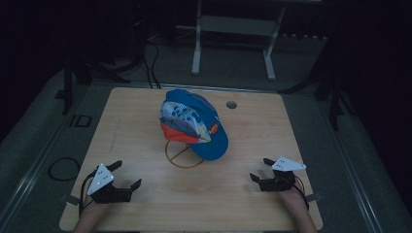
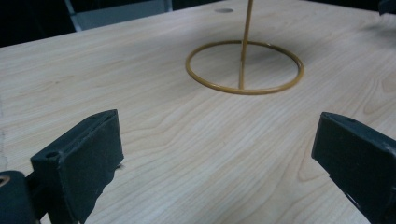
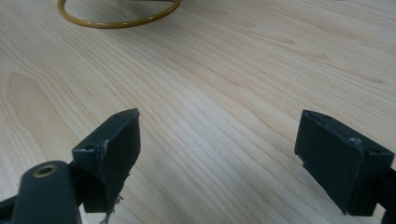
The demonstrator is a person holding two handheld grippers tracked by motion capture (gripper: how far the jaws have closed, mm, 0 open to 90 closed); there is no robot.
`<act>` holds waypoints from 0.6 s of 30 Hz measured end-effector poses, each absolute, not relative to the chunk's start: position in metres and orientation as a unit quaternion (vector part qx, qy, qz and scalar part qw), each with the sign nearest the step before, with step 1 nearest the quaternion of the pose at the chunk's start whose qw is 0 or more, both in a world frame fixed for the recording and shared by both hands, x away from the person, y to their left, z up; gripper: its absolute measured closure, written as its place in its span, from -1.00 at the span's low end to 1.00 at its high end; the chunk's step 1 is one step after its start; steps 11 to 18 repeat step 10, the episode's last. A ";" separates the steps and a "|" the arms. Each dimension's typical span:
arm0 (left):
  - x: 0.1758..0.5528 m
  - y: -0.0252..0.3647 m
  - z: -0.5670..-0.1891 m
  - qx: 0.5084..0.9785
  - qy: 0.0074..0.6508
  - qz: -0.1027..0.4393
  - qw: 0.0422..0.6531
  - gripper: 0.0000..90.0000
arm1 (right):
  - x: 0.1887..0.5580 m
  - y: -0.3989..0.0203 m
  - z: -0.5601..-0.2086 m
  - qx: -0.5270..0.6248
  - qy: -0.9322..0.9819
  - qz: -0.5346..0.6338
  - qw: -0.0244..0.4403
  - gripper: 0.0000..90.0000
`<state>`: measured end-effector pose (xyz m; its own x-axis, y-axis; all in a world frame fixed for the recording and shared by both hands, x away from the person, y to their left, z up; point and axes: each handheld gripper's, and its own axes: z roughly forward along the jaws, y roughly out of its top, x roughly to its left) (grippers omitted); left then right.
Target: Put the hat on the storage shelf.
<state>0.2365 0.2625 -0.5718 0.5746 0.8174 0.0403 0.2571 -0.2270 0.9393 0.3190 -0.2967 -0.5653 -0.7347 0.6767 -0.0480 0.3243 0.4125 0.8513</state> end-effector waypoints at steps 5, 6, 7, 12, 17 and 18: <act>0.237 0.265 -0.573 0.729 0.373 0.282 0.500 -0.95 | 0.320 -0.297 -0.567 0.308 0.817 0.445 0.198 -0.68; 0.237 0.265 -0.573 0.728 0.374 0.282 0.500 -0.95 | 0.320 -0.298 -0.567 0.308 0.816 0.447 0.199 -0.68; 0.237 0.265 -0.573 0.727 0.374 0.282 0.502 -0.95 | 0.320 -0.298 -0.567 0.309 0.816 0.447 0.200 -0.68; 0.238 0.266 -0.573 0.727 0.374 0.281 0.502 -0.95 | 0.320 -0.299 -0.567 0.311 0.815 0.446 0.201 -0.68; 0.238 0.266 -0.573 0.727 0.374 0.281 0.502 -0.95 | 0.320 -0.299 -0.567 0.311 0.815 0.446 0.201 -0.68; 0.238 0.266 -0.573 0.727 0.374 0.281 0.502 -0.95 | 0.320 -0.299 -0.567 0.311 0.815 0.446 0.201 -0.68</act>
